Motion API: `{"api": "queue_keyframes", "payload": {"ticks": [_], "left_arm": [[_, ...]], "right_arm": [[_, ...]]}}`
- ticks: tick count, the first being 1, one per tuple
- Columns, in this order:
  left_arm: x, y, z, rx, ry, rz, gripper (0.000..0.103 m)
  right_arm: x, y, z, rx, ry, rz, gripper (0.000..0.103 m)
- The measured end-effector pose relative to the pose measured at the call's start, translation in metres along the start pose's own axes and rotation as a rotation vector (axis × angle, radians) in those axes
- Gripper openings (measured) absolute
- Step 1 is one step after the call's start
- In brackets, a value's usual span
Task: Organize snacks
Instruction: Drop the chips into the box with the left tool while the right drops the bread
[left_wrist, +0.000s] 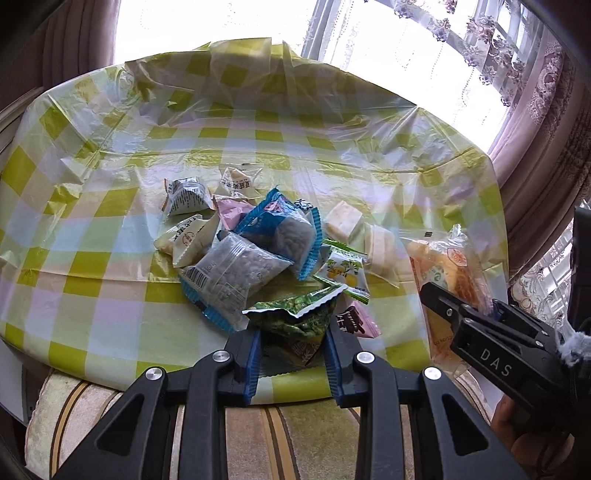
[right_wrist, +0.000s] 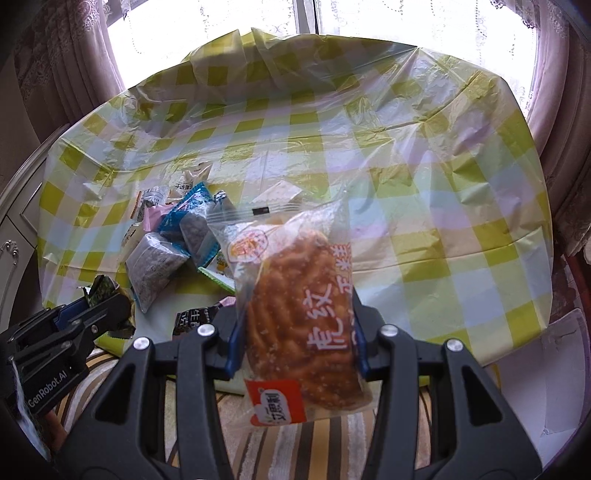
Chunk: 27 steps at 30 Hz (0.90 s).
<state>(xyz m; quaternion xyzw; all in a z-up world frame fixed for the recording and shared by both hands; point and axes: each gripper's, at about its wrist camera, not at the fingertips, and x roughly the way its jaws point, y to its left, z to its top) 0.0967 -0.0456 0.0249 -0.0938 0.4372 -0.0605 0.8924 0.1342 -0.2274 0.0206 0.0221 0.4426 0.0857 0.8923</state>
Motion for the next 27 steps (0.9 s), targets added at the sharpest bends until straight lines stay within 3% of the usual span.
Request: {"api": "queue_keyframes", "payload": {"ticks": [17,27], "left_arm": [[0.014,-0.085,-0.01,0.141,0.088,-0.18,0.03],[0.028,-0.145,-0.023,0.248,0.166,-0.295,0.03]], "right_arm": [[-0.025,-0.073,-0.023,0.118,0.015,-0.061,0.049],[-0.038,-0.13,-0.046,0.204,0.04,-0.148,0.049]]}}
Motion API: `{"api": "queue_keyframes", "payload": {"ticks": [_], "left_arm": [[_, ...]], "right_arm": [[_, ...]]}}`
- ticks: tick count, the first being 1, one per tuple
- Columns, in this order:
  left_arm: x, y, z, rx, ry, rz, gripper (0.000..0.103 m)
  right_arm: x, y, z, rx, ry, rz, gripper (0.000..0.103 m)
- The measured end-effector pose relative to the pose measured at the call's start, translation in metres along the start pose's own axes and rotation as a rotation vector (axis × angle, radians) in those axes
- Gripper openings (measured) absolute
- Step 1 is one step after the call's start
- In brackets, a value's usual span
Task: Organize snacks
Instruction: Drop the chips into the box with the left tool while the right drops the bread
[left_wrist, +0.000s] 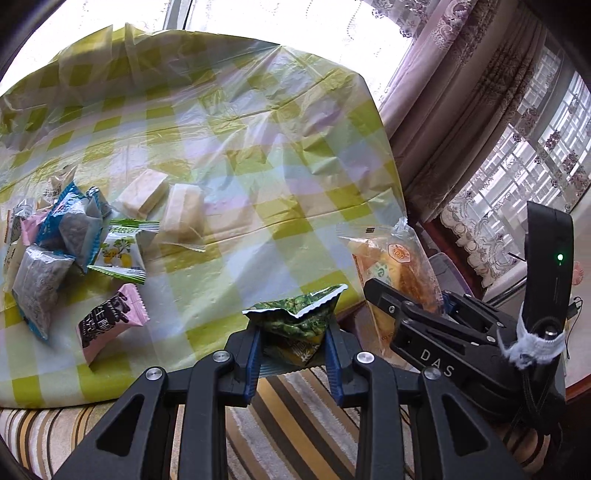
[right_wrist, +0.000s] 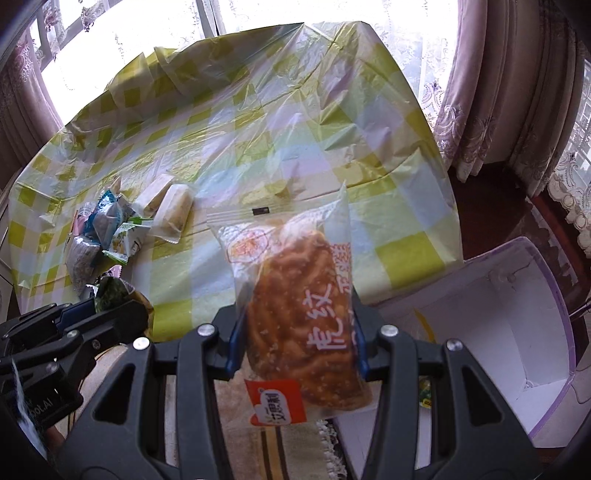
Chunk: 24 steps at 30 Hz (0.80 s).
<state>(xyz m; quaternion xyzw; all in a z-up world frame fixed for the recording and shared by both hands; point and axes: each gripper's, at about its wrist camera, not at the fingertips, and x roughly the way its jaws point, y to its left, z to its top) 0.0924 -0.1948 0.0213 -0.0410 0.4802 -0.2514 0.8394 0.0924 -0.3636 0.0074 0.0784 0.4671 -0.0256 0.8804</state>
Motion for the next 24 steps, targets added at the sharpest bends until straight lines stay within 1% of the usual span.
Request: {"api": "queue_keyframes", "payload": {"ticks": [6,13,18,22,24], "left_arm": [[0.022,-0.029,0.002,0.05,0.062,-0.085,0.03],[0.038,-0.061,0.0,0.104,0.123,-0.163,0.03],[0.047,-0.075,-0.002,0.129,0.155,-0.19,0.031],[0.053,-0.081,-0.002,0.128,0.172,-0.205,0.031],[0.057,-0.082,-0.001,0.119,0.184,-0.216,0.035]], "right_arm": [[0.002,-0.037,-0.013,0.05,0.035,-0.066,0.049],[0.003,-0.076,-0.027,0.114,0.069,-0.137,0.05],[0.005,-0.096,-0.035,0.155,0.091,-0.171,0.05],[0.006,-0.109,-0.038,0.19,0.101,-0.192,0.05],[0.004,-0.113,-0.037,0.199,0.096,-0.194,0.05]]}}
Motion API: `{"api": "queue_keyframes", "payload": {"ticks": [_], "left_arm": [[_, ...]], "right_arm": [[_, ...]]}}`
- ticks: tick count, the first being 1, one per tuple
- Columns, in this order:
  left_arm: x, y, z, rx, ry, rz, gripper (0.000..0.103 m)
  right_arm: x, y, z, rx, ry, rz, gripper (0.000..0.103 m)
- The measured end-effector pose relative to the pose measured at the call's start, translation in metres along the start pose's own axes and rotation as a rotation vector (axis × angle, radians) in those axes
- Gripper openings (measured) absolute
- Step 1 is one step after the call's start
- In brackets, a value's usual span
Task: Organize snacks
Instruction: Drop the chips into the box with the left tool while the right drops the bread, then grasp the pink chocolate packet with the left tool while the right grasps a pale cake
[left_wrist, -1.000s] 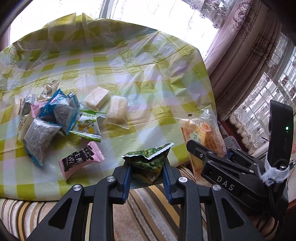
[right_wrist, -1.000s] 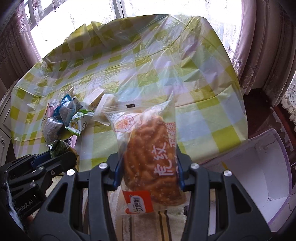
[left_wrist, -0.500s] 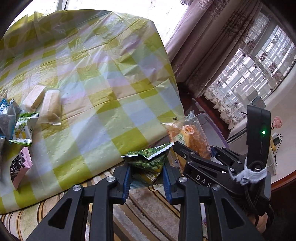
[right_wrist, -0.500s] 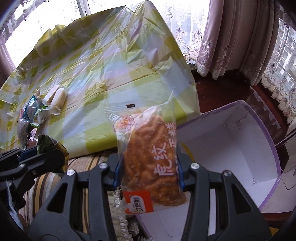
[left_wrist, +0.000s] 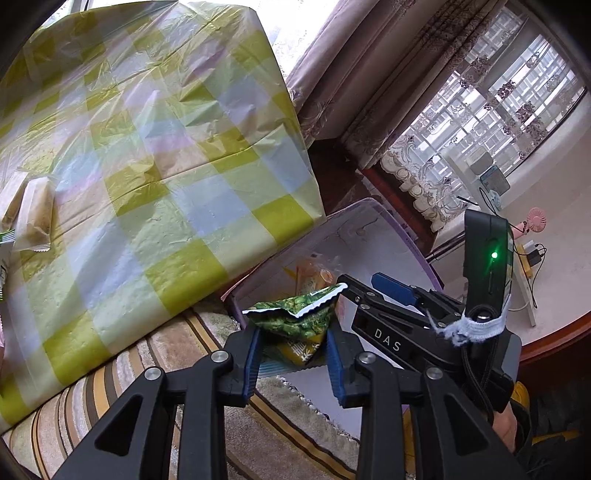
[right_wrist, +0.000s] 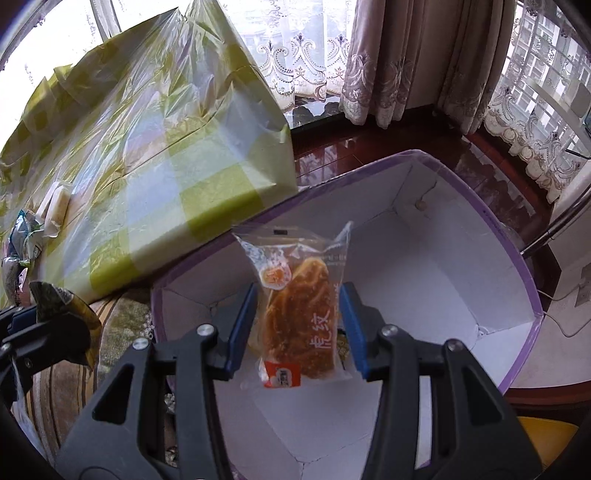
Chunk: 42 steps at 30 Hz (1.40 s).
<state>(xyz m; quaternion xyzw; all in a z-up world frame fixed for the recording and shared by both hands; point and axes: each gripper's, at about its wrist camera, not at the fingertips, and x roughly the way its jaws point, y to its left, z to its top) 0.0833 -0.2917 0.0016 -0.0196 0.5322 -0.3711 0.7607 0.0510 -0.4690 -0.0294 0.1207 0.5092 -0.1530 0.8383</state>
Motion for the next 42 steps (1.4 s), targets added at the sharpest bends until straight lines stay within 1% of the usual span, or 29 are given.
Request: {"api": "queue_keyframes", "payload": {"ticks": [2,3,4,5,6,12,14,19,24,29,33,37,39,42], "left_arm": [[0.002,0.001,0.0,-0.009,0.008,-0.005,0.039],[0.002,0.001,0.0,-0.012,0.007,-0.004,0.042],[0.001,0.001,-0.001,-0.015,0.004,-0.004,0.044],[-0.001,0.002,-0.001,-0.019,-0.001,-0.003,0.048],[-0.002,0.003,0.0,-0.024,-0.008,0.001,0.05],[-0.017,0.012,-0.002,-0.035,-0.065,0.053,0.05],[-0.024,0.018,-0.003,-0.035,-0.081,0.086,0.05],[-0.045,0.039,-0.01,-0.05,-0.116,0.142,0.05],[-0.074,0.077,-0.023,-0.102,-0.139,0.224,0.05],[-0.099,0.12,-0.037,-0.13,-0.125,0.332,0.05],[-0.104,0.142,-0.044,-0.076,-0.085,0.432,0.05],[-0.1,0.155,-0.045,-0.023,-0.04,0.465,0.05],[-0.095,0.161,-0.042,-0.011,-0.024,0.459,0.05],[-0.085,0.168,-0.036,0.017,0.001,0.478,0.05]], "right_arm": [[-0.001,-0.001,0.001,-0.001,-0.003,0.001,0.05],[-0.002,-0.001,0.001,-0.001,-0.002,0.001,0.053],[-0.002,-0.001,0.002,0.001,-0.002,0.005,0.058],[-0.001,0.0,0.002,0.004,-0.002,0.009,0.061],[-0.001,0.002,0.003,0.008,-0.003,0.011,0.064],[-0.005,0.02,0.005,0.009,0.001,0.059,0.07],[-0.01,0.03,0.005,-0.002,-0.002,0.075,0.071],[-0.021,0.065,0.006,-0.068,-0.017,0.125,0.074],[-0.025,0.108,0.006,-0.161,-0.017,0.129,0.074],[-0.024,0.15,0.005,-0.25,-0.017,0.136,0.074],[-0.018,0.175,0.005,-0.292,-0.005,0.137,0.074],[-0.011,0.193,0.006,-0.311,0.004,0.121,0.075],[-0.009,0.199,0.006,-0.327,0.01,0.111,0.076],[-0.004,0.208,0.008,-0.344,0.013,0.094,0.076]]}}
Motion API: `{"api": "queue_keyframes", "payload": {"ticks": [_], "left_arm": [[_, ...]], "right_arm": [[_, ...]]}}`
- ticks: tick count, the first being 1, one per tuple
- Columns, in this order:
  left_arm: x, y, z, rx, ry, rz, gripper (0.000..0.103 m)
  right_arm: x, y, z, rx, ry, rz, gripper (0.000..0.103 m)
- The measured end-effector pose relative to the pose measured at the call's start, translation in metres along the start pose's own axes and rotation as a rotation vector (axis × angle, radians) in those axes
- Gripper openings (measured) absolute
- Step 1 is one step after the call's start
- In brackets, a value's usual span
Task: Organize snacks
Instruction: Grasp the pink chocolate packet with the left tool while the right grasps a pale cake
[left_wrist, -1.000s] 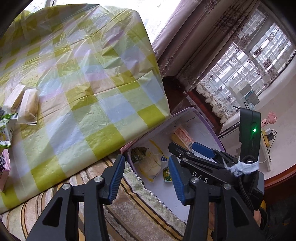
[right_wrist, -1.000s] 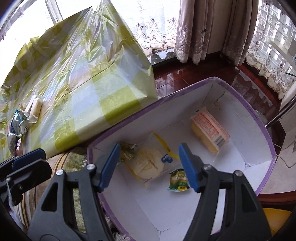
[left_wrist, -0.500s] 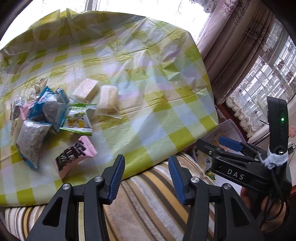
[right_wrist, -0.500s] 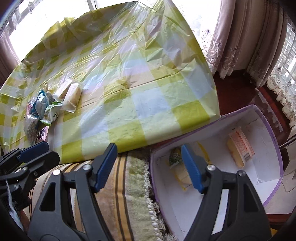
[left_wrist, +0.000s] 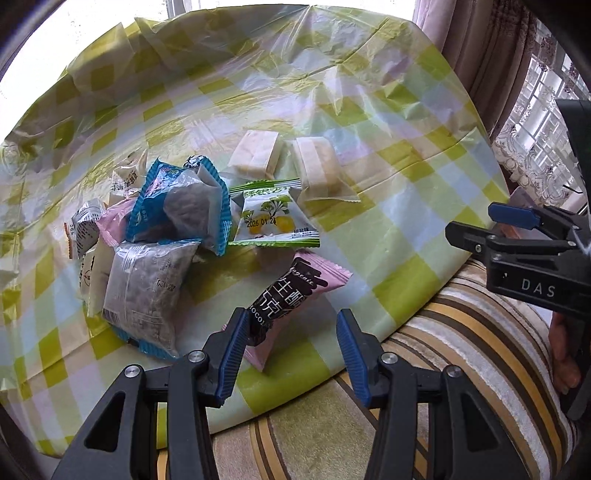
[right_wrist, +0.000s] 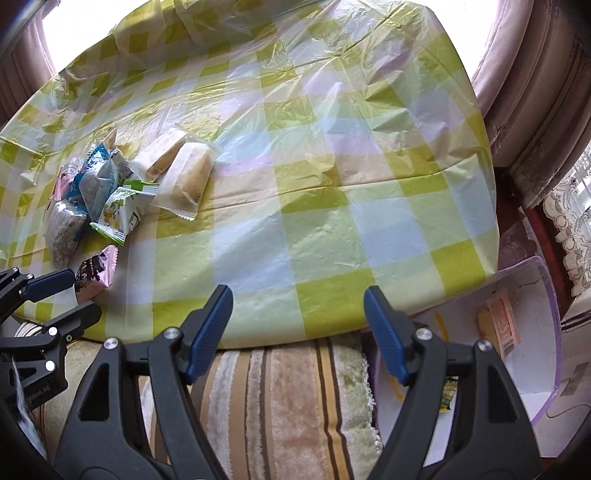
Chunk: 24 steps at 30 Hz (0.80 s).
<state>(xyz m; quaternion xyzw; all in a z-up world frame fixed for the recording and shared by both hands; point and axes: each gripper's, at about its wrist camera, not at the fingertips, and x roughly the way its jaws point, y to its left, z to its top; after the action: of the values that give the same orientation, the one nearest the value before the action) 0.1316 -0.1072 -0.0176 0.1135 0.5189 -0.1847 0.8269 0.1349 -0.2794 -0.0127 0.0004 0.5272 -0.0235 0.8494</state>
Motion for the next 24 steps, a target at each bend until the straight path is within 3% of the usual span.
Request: {"api": "queue_keyframes", "payload": {"ticks": [4,6,8,13,17,24], "left_arm": [[0.016,0.001,0.006,0.019,0.034,-0.042,0.05],[0.022,0.001,0.009,0.019,0.044,-0.046,0.042],[0.023,0.0,0.011,0.023,0.032,-0.064,0.035],[0.025,0.009,0.014,-0.013,0.008,-0.15,0.033],[0.026,0.019,0.013,-0.053,-0.001,-0.223,0.023],[0.026,0.021,0.01,-0.091,-0.012,-0.264,0.019]], "right_arm": [[0.004,0.006,0.005,-0.014,0.001,-0.01,0.078],[0.007,0.01,0.007,-0.018,0.002,-0.013,0.079],[0.01,0.013,0.01,-0.025,0.008,-0.014,0.08],[0.018,0.021,0.018,-0.031,0.011,-0.013,0.08],[0.023,0.025,0.028,-0.019,0.005,-0.005,0.081],[0.028,0.042,0.05,-0.002,-0.024,0.044,0.081]]}}
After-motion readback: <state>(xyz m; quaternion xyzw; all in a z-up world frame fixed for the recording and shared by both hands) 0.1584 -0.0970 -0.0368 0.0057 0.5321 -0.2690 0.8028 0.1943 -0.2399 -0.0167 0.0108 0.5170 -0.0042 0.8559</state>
